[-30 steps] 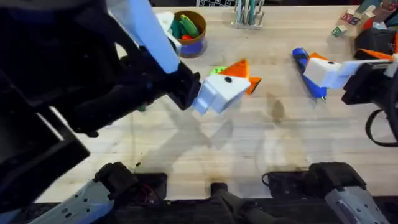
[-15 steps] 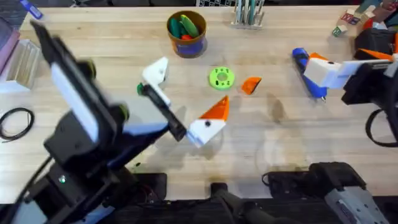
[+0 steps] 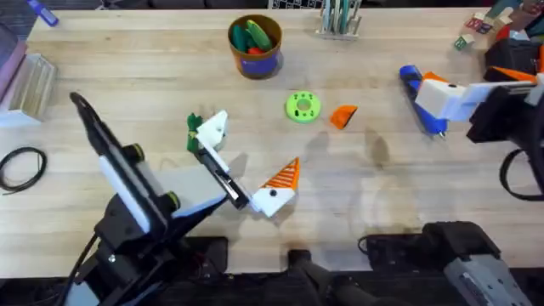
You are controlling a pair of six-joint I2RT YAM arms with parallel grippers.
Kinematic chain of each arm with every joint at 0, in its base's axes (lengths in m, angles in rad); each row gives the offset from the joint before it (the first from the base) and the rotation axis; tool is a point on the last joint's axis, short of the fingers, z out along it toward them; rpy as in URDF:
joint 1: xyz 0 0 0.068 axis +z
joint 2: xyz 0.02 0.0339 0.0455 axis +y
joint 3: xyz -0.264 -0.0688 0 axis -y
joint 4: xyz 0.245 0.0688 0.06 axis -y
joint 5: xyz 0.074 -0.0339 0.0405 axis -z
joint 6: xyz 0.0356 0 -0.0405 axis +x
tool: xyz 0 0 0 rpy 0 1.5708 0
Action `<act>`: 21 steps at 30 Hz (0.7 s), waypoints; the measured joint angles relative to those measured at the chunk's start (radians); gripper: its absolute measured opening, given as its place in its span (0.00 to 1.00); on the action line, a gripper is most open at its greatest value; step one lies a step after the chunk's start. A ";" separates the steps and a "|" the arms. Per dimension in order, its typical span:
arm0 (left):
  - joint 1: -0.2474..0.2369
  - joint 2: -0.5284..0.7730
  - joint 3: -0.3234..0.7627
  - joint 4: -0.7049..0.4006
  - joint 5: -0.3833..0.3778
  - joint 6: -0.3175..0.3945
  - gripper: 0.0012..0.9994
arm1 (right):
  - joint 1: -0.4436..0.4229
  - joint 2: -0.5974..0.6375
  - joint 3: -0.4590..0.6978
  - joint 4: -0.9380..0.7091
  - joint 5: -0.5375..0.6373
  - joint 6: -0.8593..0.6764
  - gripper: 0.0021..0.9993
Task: Pick up the gripper from the table and insert it into the empty holder that is missing its gripper. Then pick up a screw, insert it into the mounting hole, and use the screwdriver to tighten it. Finally, clean up the table by picking up the vegetable and placing it into the bucket.
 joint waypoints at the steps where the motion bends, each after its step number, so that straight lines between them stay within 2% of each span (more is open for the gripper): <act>1: 0.000 0.000 0.000 -0.016 0.000 -0.010 0.99 | 0.000 0.000 0.000 0.000 0.000 0.000 0.99; 5: 0.000 0.002 0.000 -0.087 0.006 -0.096 0.99 | 0.000 0.000 0.000 0.000 0.000 0.000 0.99; 9: 0.000 0.002 0.000 -0.087 0.016 -0.177 0.99 | 0.000 0.000 0.000 0.000 0.000 0.000 0.99; 14: 0.000 0.002 0.000 -0.087 0.019 -0.216 0.99 | 0.000 0.000 0.000 0.000 0.000 0.000 0.99; 21: 0.000 0.002 0.000 -0.087 0.022 -0.231 0.99 | 0.000 0.000 0.000 0.000 0.000 0.000 0.99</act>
